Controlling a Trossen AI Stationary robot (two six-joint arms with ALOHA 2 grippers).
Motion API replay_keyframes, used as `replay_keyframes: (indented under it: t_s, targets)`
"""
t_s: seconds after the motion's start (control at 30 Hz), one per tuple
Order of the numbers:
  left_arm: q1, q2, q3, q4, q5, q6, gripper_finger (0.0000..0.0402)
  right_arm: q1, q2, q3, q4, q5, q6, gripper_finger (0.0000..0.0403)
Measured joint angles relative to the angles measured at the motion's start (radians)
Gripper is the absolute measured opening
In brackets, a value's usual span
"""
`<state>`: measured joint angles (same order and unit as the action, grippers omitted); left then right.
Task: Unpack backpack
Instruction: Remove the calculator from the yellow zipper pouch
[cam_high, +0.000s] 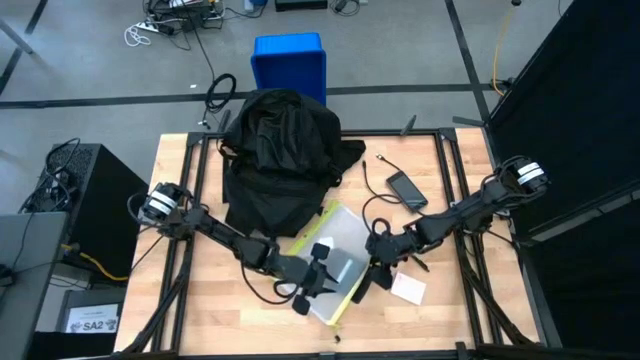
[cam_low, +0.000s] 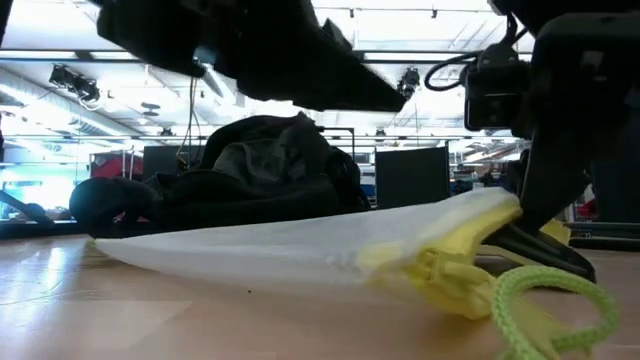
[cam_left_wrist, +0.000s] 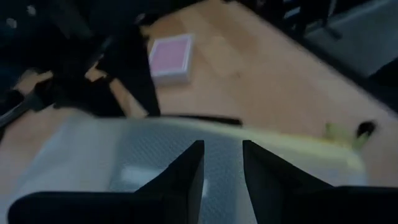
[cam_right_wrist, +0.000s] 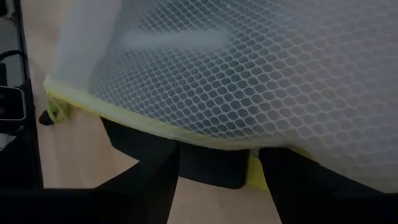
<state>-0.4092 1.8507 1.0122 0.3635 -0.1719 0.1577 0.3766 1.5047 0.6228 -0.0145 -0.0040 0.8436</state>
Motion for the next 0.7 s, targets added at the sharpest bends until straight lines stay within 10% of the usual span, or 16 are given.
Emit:
replay_keyframes:
  t_s: [0.7]
  targets:
    - [0.042,0.120,0.000,-0.006,-0.123,-0.033,0.0087,-0.046,0.000,-0.044,0.236,-0.064,-0.042,0.0242]
